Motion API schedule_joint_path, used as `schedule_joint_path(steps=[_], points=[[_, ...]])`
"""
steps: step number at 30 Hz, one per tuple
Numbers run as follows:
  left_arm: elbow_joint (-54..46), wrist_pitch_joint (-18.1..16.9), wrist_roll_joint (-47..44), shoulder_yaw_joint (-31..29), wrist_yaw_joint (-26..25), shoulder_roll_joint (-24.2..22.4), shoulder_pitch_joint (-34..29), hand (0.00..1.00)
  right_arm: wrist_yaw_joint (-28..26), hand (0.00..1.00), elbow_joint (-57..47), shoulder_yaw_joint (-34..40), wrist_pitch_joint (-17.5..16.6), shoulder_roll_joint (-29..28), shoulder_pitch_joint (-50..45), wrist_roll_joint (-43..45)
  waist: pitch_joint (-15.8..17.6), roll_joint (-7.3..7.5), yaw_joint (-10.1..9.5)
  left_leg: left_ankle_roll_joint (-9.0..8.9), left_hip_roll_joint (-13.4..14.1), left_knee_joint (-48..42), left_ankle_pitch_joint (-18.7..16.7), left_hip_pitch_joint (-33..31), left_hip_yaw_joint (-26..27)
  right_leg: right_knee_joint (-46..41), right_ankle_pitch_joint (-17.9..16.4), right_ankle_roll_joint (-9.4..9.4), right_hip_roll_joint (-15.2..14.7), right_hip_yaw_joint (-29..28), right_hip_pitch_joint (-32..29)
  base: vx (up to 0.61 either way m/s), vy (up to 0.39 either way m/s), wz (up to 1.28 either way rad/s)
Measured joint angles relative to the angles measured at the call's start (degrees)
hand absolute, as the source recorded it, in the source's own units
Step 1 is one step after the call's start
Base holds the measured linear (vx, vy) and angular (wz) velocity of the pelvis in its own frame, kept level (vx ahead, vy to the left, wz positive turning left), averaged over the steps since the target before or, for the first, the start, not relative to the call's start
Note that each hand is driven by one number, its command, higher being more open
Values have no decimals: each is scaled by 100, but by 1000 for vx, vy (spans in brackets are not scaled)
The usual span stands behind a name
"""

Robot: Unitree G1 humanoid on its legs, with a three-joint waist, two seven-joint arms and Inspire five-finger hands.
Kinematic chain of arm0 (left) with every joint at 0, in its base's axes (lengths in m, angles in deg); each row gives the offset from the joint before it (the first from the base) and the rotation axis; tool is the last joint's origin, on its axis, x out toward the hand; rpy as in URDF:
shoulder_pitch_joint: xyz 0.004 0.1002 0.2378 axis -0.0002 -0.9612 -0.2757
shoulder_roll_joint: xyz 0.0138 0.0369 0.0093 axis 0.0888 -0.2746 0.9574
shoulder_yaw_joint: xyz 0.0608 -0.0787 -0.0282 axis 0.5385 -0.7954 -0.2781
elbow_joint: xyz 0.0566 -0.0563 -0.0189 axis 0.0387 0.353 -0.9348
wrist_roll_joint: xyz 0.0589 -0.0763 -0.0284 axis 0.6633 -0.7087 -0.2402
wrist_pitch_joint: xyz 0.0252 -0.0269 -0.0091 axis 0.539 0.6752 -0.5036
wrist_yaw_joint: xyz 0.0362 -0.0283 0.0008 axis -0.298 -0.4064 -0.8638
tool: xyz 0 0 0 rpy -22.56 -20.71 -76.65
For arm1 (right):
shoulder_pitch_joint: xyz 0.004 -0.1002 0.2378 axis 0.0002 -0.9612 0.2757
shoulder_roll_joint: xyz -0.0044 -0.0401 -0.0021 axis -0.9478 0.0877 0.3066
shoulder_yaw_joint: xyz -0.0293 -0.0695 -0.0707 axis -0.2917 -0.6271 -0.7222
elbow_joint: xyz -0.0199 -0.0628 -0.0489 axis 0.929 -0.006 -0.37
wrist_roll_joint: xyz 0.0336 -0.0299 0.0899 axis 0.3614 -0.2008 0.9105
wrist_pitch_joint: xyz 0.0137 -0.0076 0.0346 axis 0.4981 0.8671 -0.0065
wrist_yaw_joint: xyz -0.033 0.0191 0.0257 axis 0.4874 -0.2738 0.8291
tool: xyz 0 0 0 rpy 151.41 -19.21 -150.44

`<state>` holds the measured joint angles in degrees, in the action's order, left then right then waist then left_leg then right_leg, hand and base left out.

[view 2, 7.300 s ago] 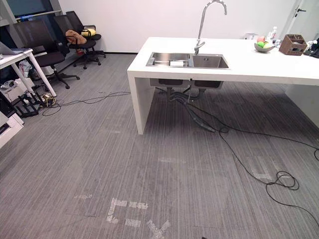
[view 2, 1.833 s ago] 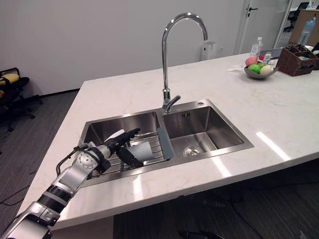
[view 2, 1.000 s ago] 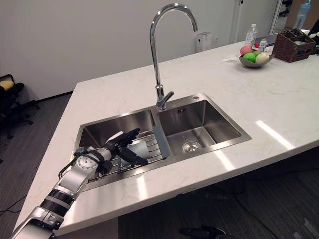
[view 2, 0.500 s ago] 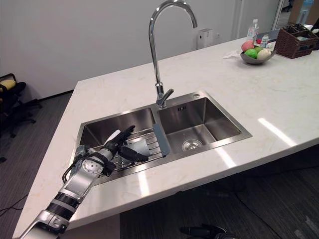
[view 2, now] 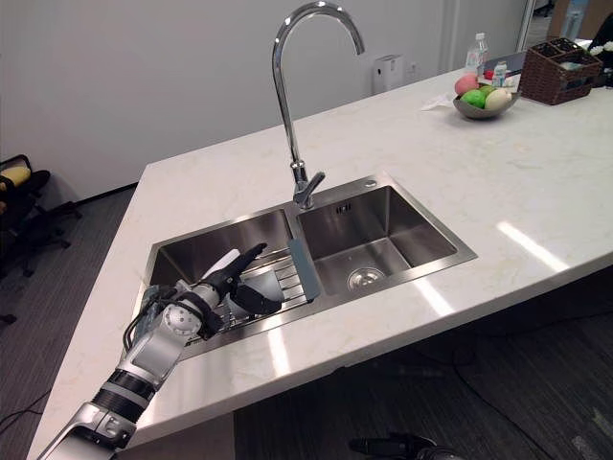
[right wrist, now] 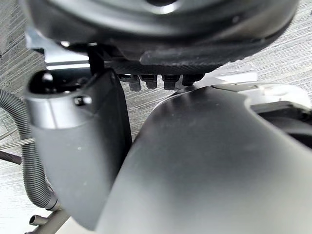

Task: Walk over to the sink, pick up the cup, carry it to the dishwasher, place the cup inside the dishwasher, then close the dishwasher door

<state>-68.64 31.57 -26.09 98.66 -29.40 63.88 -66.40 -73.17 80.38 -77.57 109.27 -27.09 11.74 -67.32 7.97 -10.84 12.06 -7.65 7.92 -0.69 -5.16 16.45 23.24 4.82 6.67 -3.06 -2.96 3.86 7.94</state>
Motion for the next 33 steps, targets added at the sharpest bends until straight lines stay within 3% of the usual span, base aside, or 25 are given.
schedule_joint_path(steps=[3,8,14,16,22,23,28,33], points=[[21,97,9,4,261,32,70,100,-40,100,-1,-6,48,19,29,-36,15,-20,2,-2,-9,-23,3,14,-2,0,-6,-1,-2,-16,15,-3,-10,-3],[123,595,110,7,989,44,296,100,-208,100,5,-13,188,34,113,-273,22,-10,11,-1,-36,-120,4,24,-40,2,-80,6,-18,-39,37,-35,-12,-2],[479,891,519,13,1473,23,549,100,-328,100,-40,-17,288,6,178,-457,22,-11,154,-27,-1,-149,-15,66,-58,29,-77,2,-6,-38,86,-42,-17,0],[650,938,787,9,1595,-17,659,100,-394,100,-74,-15,312,9,177,-505,26,-19,169,-148,41,-149,-110,70,-65,30,-70,-2,17,-42,89,-28,-17,-5],[1171,1038,1244,-160,1627,-210,773,100,-579,100,-205,6,413,14,184,-674,59,-86,238,-135,146,-153,-156,77,-54,29,-44,11,127,-53,100,-4,-11,-2],[1402,1051,1253,-332,1620,-266,785,0,-612,100,-227,6,414,15,189,-686,71,-111,290,-137,199,-155,-155,89,-52,7,-50,19,181,-54,106,46,-36,-3],[1677,992,1538,-415,1240,-502,676,0,-782,100,-216,57,466,21,218,-851,90,-151,281,-134,279,-198,-133,203,-57,-40,-152,110,287,-62,203,17,-14,-2],[2264,832,1570,-673,232,-776,703,0,-837,100,-229,61,463,9,244,-902,95,-145,305,-129,270,-321,-129,212,-53,-99,-205,144,283,-200,140,-27,2,-15]])
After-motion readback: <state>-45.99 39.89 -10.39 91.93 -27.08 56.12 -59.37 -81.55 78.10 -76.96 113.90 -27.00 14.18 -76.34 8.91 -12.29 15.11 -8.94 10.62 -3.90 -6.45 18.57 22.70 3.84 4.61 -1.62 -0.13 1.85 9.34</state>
